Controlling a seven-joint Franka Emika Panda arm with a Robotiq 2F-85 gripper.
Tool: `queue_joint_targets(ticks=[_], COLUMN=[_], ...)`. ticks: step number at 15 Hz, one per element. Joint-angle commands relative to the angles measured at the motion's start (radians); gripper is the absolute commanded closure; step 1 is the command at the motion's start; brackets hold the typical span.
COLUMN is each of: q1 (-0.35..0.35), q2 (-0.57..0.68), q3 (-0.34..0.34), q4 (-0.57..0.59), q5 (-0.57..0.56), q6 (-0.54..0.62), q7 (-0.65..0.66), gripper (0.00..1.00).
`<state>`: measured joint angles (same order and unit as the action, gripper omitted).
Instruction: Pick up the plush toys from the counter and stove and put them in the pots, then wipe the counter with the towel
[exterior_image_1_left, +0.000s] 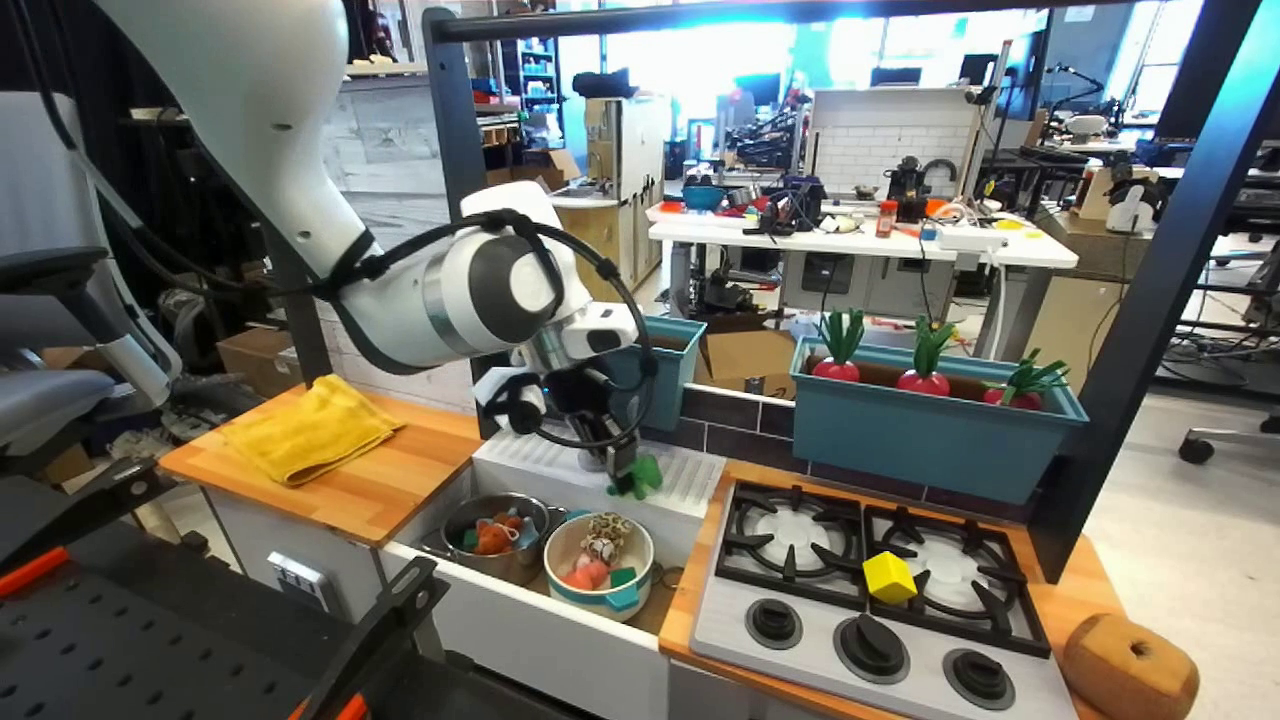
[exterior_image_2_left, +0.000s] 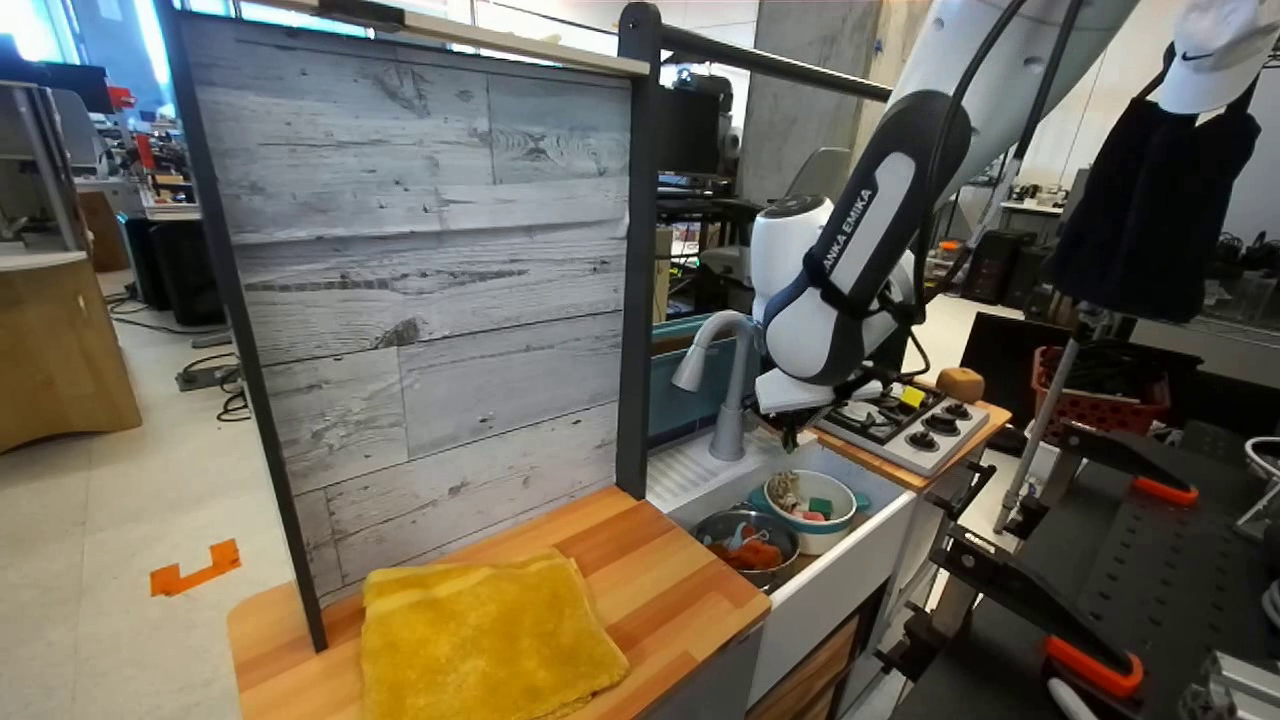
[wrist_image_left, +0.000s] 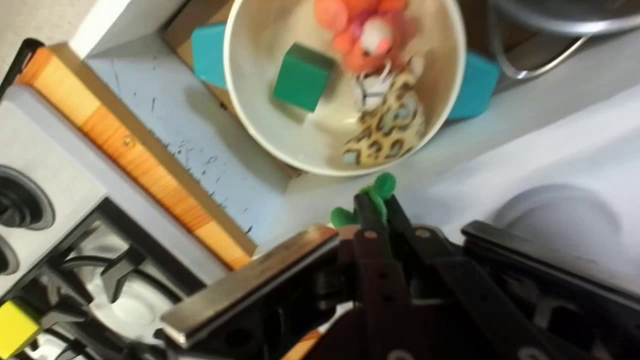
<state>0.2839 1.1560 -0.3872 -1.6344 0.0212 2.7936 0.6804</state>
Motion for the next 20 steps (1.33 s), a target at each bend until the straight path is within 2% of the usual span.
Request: queue_joint_targets(ticks=[1,5,7,10,11,12,15,18,19,20], q1=[0.038,0.092,0.114,0.119,0.1,0.079,0.021,0.002,0.04,0.096], q2=[-0.155,-0.206,-0.227,-0.24,-0.244,-0.255,-0.319,-0.411,-0.432,-0.437], q3=[0.074,0.039,-0.003,-0.047,-0.033,-0.013,0.07,0.091,0.037,-0.043], q4=[-0.225,-0.297,-0.334,-0.362,-0.367,-0.371,-0.43,-0.516,-0.55,-0.578], q5=[-0.018,-0.002,-0.012,-0.014,-0.009,-0.004,-0.017,-0.064,-0.094,-0.105], q6=[0.105,0.051,0.046,0.051,0.061,0.066,0.122,0.102,0.103,0.155], q7=[-0.112,-0.109,-0.098,-0.094,-0.108,-0.128,-0.258,-0.412,-0.42,-0.362], gripper=[0.96,0.96,0.96,0.96,0.58,0.57,0.38,0.19,0.12,0.06])
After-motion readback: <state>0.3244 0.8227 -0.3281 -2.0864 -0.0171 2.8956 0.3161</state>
